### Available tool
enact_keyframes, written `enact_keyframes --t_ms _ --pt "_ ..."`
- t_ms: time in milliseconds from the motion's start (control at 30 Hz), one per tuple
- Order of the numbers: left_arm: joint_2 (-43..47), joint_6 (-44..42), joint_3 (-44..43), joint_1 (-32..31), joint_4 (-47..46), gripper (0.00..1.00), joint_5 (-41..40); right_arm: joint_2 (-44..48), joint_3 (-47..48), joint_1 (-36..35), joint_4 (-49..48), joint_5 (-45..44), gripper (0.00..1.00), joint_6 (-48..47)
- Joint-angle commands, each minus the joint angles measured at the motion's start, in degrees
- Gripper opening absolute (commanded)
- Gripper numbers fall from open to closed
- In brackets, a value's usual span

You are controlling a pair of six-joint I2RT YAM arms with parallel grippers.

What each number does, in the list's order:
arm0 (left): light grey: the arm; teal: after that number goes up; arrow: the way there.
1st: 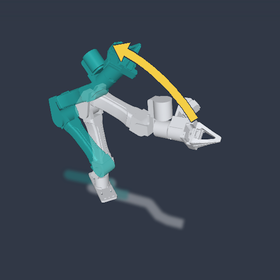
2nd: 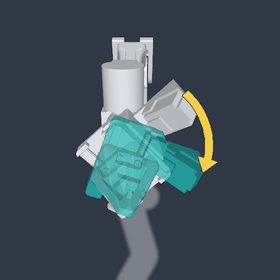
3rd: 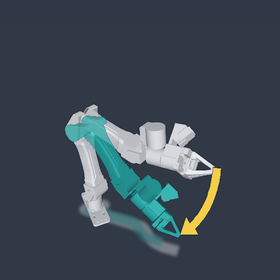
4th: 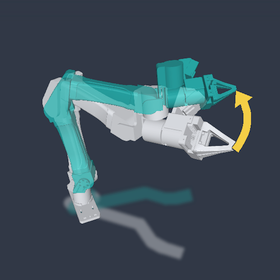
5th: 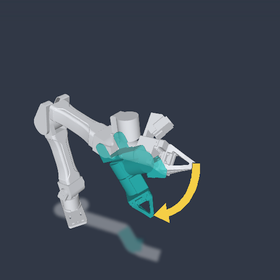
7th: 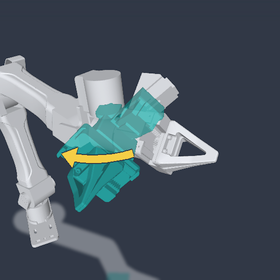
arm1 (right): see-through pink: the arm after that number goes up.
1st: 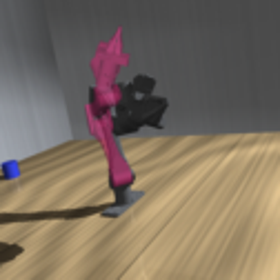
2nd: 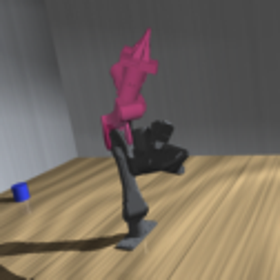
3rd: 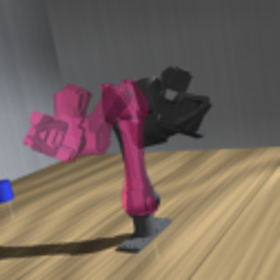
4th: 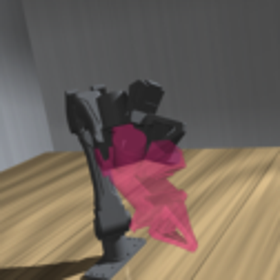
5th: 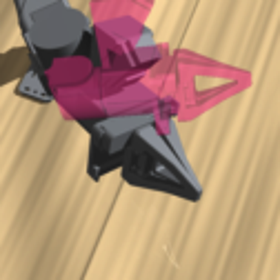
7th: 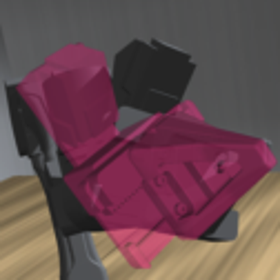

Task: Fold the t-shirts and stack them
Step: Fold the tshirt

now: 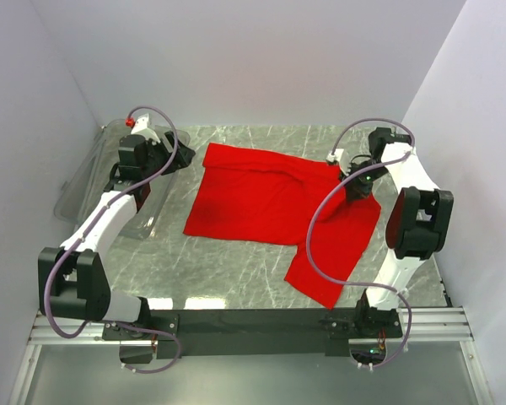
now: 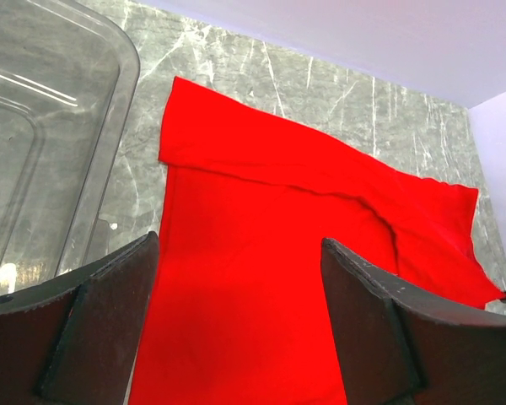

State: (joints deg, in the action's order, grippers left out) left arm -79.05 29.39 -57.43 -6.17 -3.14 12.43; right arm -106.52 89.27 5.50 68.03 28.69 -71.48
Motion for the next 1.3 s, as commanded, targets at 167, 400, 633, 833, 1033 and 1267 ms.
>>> enact_keyframes --t_ms 167,400,633,833,1033,1267 --pt "2.6 0.0 0.6 0.1 -1.3 0.83 0.6 4.8 -5.4 0.7 -18.0 -2.2 0.39 19.1" --pt "2.8 -0.4 0.5 0.1 -1.0 0.83 0.3 1.4 -1.2 0.9 -9.4 0.3 0.2 17.9" --pt "4.2 -0.2 2.1 0.2 -1.4 0.83 -0.3 5.2 -7.9 3.4 -6.6 1.5 0.28 15.5" --pt "3.7 0.1 2.3 0.2 -2.3 0.83 0.5 5.2 -14.7 3.6 -14.0 -2.3 0.35 24.9" --pt "4.5 0.1 2.8 0.3 -2.5 0.83 0.1 3.7 -16.2 3.7 -25.2 -3.7 0.41 40.2" --pt "5.8 0.3 4.3 0.5 -2.4 0.83 -0.2 0.4 -14.0 4.3 -29.8 -3.9 0.43 45.0"
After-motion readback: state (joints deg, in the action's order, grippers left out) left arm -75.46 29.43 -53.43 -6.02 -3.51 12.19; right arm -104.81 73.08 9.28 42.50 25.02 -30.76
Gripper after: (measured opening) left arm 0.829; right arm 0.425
